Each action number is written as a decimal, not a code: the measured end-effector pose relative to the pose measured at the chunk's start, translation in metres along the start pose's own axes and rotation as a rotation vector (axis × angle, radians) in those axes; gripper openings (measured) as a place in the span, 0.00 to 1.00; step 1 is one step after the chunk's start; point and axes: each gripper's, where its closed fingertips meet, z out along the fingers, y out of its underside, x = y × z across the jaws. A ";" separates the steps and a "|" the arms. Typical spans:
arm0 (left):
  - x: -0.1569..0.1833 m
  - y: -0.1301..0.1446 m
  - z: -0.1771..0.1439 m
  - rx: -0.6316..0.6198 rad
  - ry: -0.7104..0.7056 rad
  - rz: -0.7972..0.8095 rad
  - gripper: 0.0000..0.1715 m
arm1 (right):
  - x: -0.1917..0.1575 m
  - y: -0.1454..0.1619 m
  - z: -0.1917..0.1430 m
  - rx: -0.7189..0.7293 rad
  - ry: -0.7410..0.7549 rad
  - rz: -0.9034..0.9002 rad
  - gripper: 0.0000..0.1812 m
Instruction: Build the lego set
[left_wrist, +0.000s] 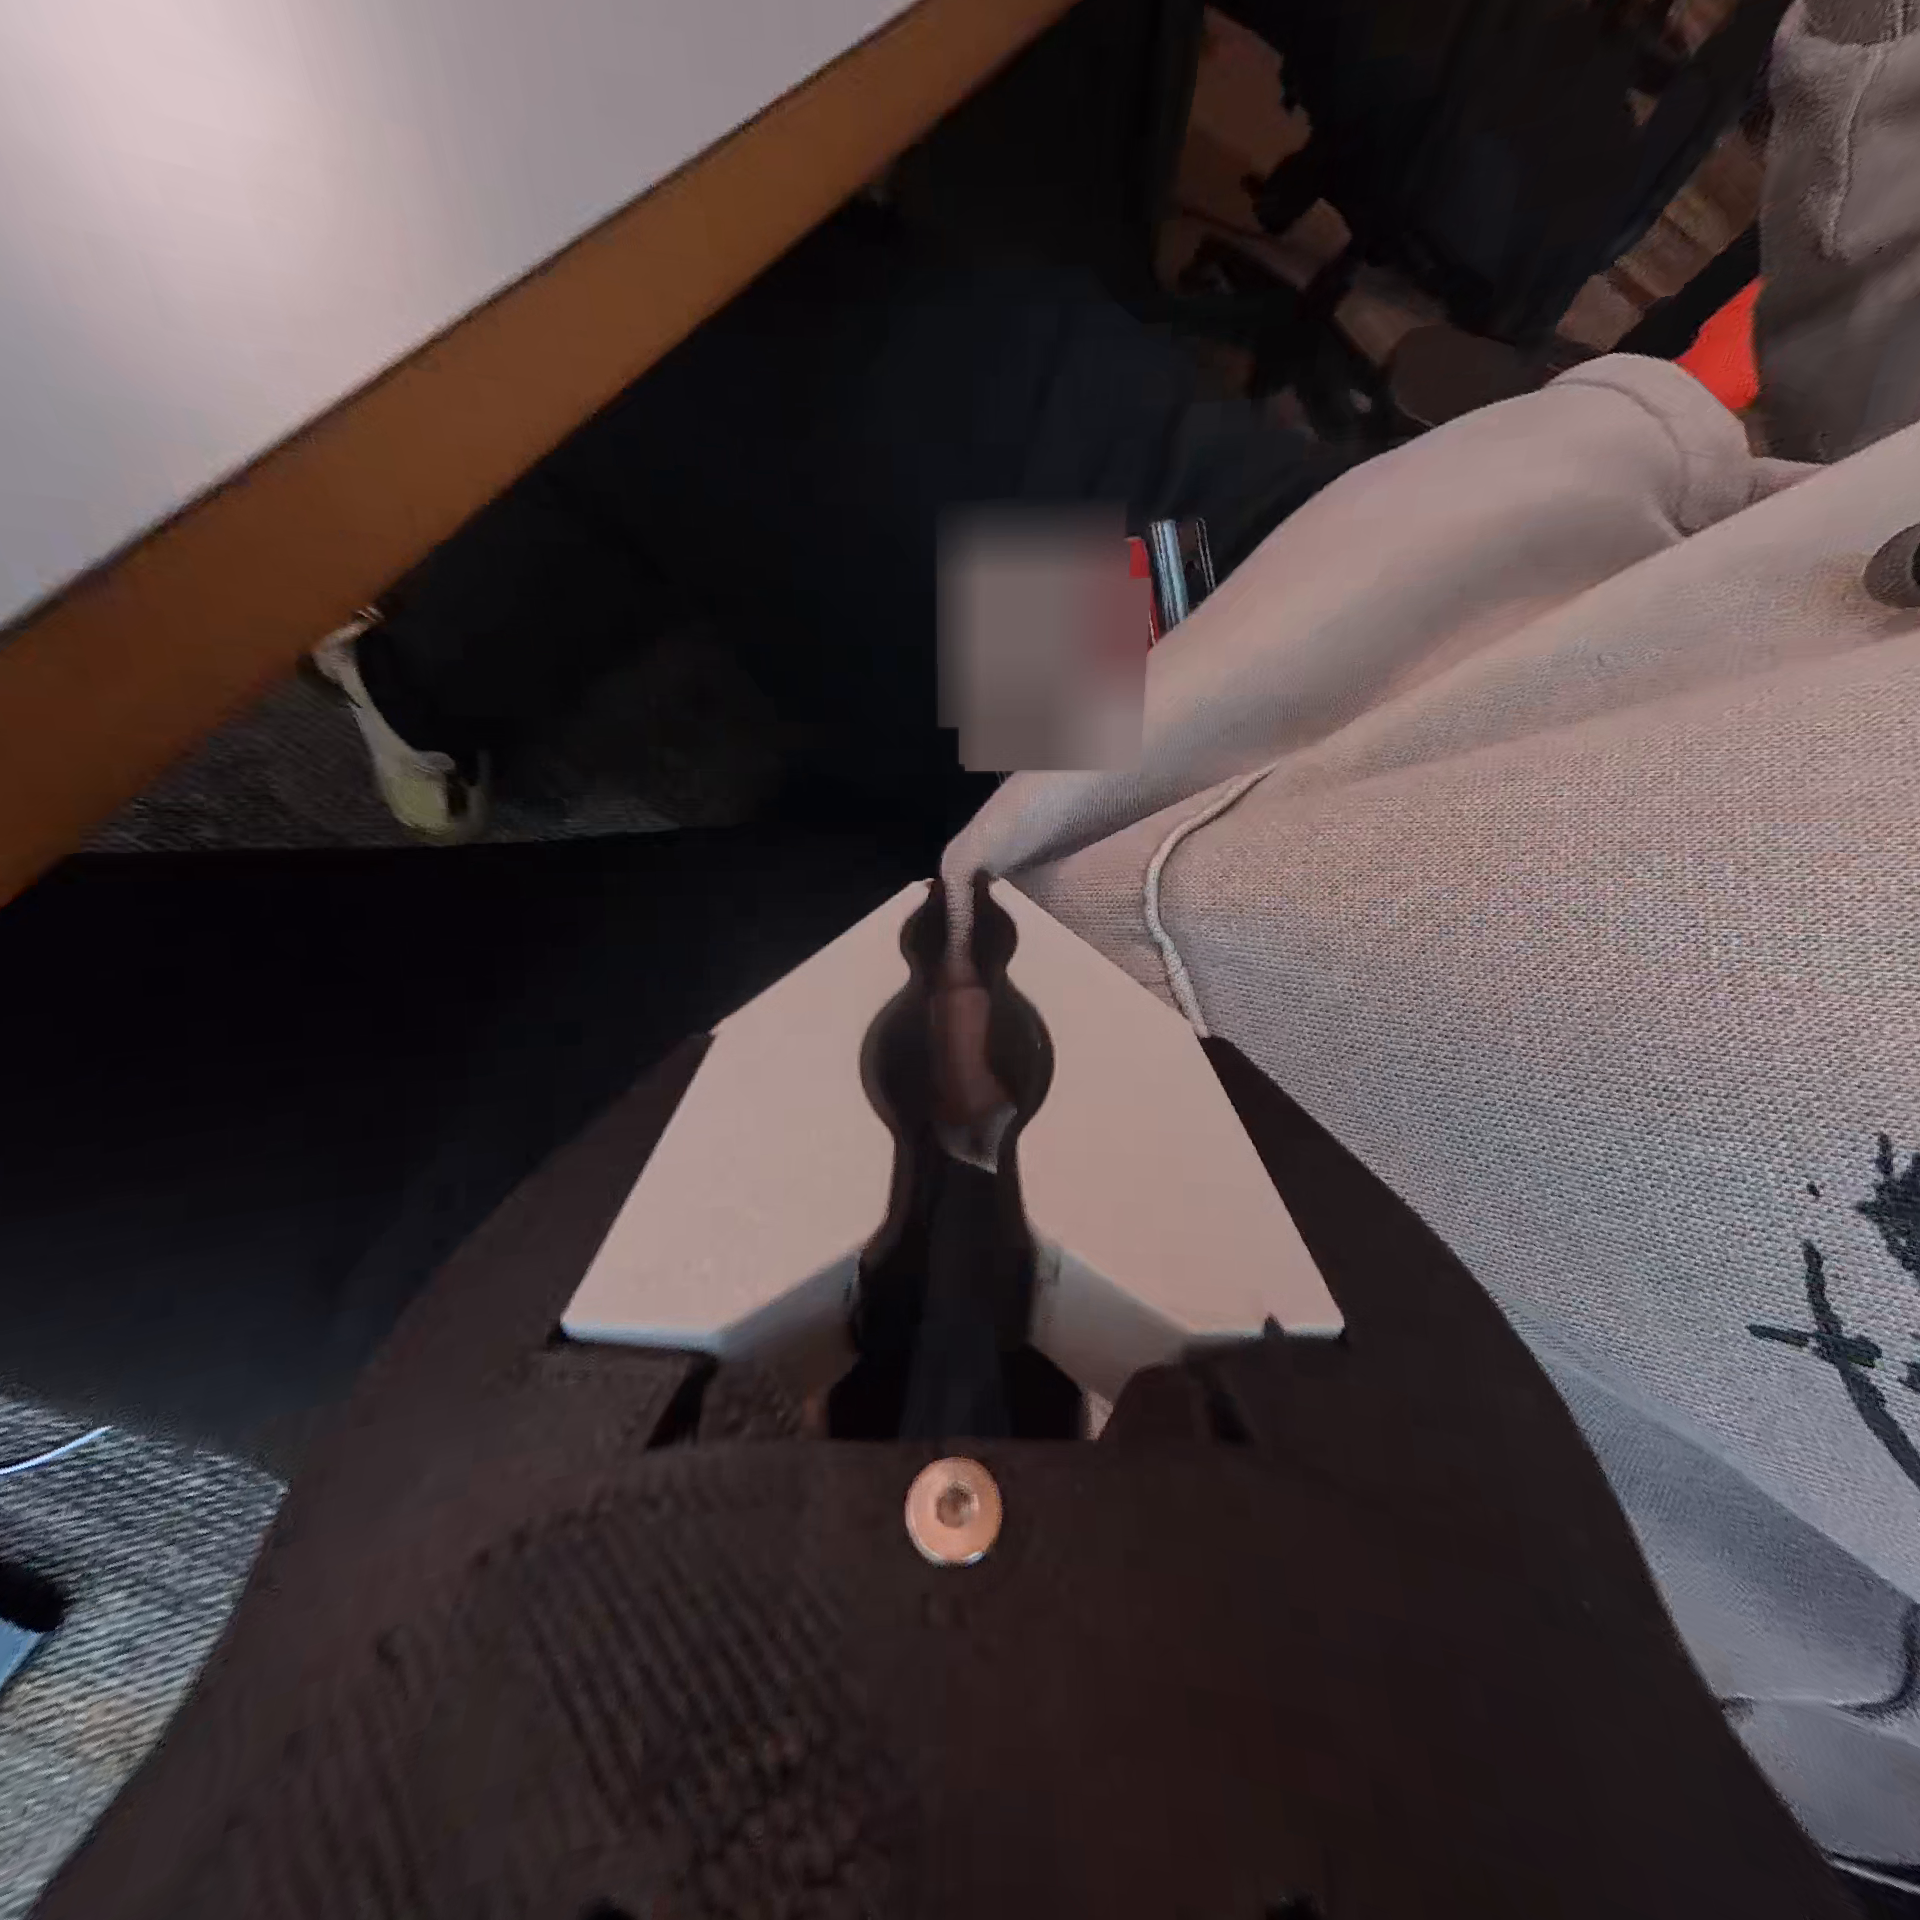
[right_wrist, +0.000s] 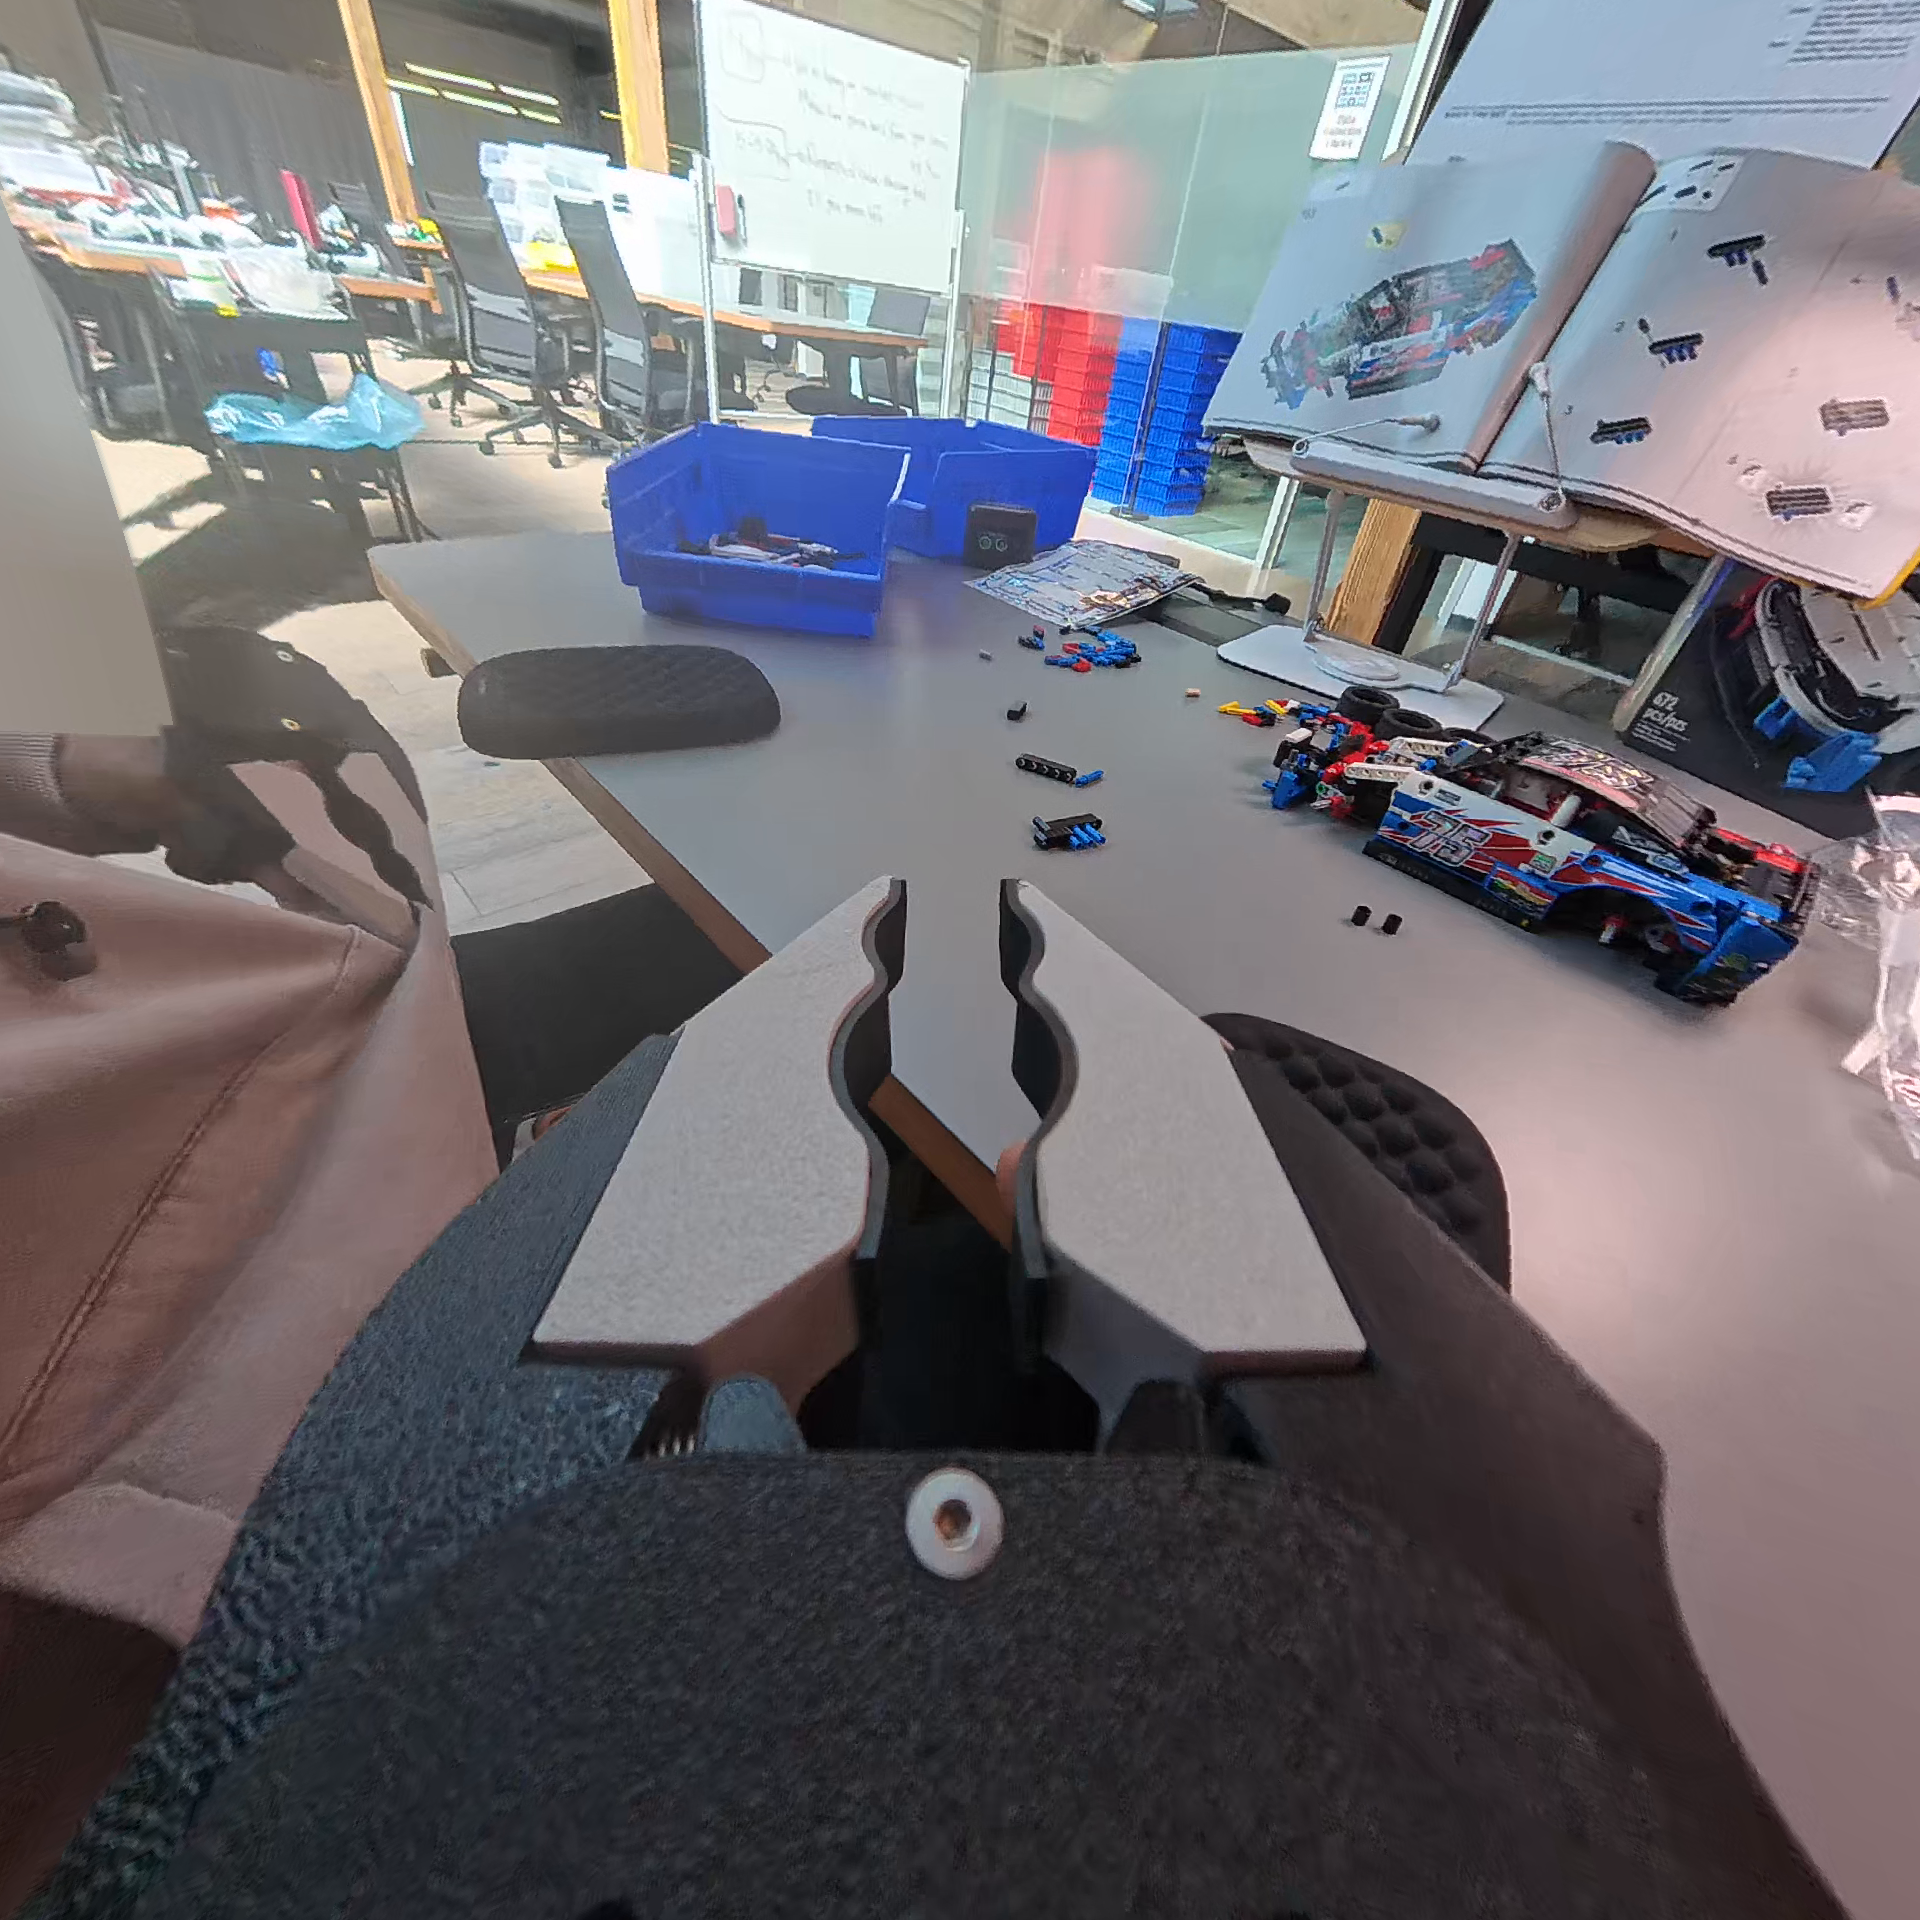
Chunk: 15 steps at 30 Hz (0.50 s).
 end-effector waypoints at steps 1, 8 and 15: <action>0.002 0.008 0.003 -0.020 0.045 -0.033 0.01 | -0.001 -0.002 0.002 -0.002 -0.002 -0.008 0.09; 0.056 0.070 -0.030 -0.139 0.231 -0.081 0.03 | 0.001 0.008 -0.005 -0.053 0.030 -0.015 0.09; 0.029 -0.013 -0.076 0.327 -0.096 0.031 0.09 | 0.026 0.011 -0.028 -0.055 0.163 -0.022 0.09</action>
